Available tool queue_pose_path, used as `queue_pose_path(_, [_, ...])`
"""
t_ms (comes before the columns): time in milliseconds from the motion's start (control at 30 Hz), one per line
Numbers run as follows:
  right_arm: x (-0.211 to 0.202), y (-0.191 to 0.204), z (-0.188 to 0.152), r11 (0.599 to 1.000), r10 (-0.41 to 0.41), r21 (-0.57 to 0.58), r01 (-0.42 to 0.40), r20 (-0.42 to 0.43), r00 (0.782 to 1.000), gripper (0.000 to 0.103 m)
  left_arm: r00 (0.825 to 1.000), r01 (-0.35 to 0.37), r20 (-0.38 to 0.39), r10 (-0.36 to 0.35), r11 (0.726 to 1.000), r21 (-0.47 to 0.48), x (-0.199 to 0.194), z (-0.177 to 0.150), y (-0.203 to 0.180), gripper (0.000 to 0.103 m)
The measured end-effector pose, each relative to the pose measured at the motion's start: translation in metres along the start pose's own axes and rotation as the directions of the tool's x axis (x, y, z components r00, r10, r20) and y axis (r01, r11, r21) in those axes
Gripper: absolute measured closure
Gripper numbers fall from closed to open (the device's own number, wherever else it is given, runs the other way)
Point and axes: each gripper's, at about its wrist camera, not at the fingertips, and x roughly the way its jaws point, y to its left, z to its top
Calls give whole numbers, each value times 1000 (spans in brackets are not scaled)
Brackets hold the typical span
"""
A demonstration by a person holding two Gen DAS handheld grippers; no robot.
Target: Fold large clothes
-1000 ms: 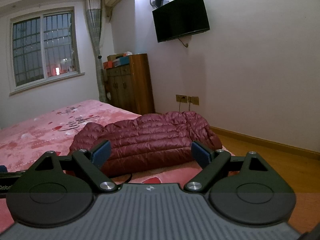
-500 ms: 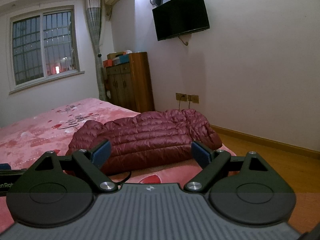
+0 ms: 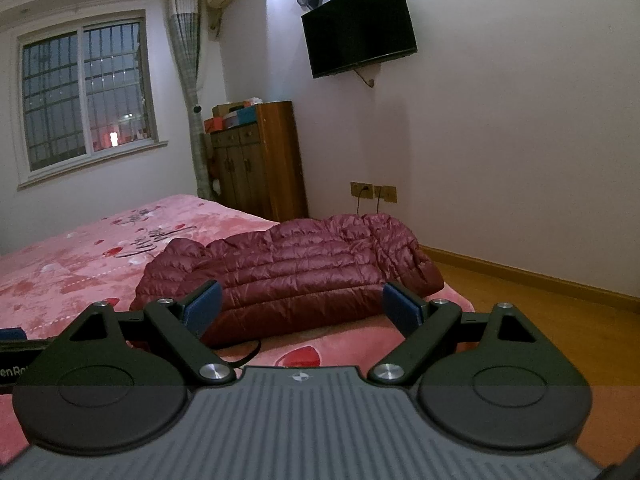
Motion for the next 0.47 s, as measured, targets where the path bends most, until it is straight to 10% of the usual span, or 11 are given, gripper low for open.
queue_pose_path(467, [22,23,-6,999,30,-33,-31,-34,999,0,998,-50,-31,49,997,-63,16,-10,41,1])
